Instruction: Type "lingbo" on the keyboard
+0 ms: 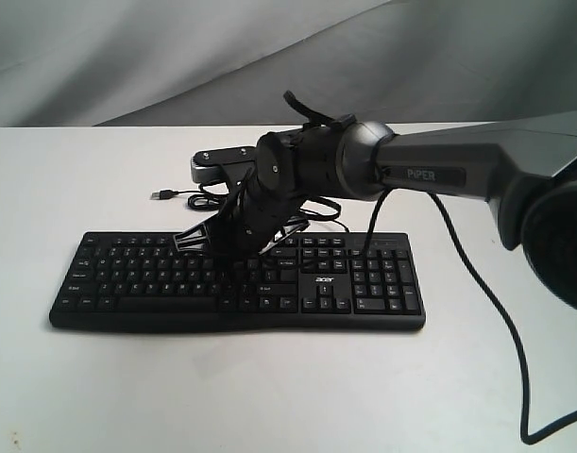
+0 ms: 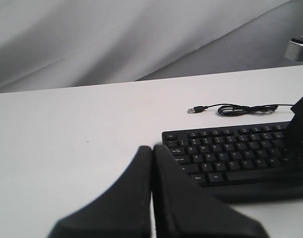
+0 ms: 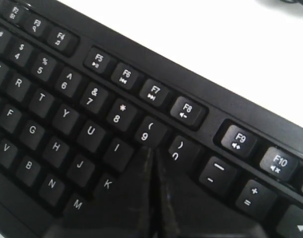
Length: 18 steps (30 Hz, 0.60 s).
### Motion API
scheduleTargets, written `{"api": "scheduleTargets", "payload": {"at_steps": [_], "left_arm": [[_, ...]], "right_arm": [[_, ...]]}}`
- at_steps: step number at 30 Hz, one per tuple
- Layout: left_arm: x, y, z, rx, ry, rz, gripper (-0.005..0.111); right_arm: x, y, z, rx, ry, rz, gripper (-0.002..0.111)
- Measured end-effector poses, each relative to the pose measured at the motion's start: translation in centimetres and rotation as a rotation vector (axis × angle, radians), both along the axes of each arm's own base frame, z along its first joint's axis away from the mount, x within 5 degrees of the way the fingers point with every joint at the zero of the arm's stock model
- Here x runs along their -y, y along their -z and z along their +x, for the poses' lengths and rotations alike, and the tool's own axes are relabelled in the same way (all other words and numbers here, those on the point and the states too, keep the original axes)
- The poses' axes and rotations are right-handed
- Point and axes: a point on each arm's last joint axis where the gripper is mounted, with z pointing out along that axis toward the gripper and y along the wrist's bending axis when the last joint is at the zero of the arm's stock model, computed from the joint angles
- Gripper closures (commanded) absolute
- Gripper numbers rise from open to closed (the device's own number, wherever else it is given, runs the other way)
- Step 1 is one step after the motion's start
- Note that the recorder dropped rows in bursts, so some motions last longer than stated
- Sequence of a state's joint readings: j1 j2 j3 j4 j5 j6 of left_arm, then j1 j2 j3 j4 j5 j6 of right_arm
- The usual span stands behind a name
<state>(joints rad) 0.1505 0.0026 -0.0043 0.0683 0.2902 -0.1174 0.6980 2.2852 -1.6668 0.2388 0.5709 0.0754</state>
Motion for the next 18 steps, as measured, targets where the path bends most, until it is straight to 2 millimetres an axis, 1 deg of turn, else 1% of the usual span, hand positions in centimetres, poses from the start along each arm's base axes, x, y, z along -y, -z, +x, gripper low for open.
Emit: {"api": "scheduleTargets", "payload": {"at_steps": [18], "left_arm": [[0.00,0.00,0.00,0.000,0.000,0.000,0.106]], "right_arm": [[-0.10,-0.04,-0.01,-0.001,0.000,0.012,0.108]]}}
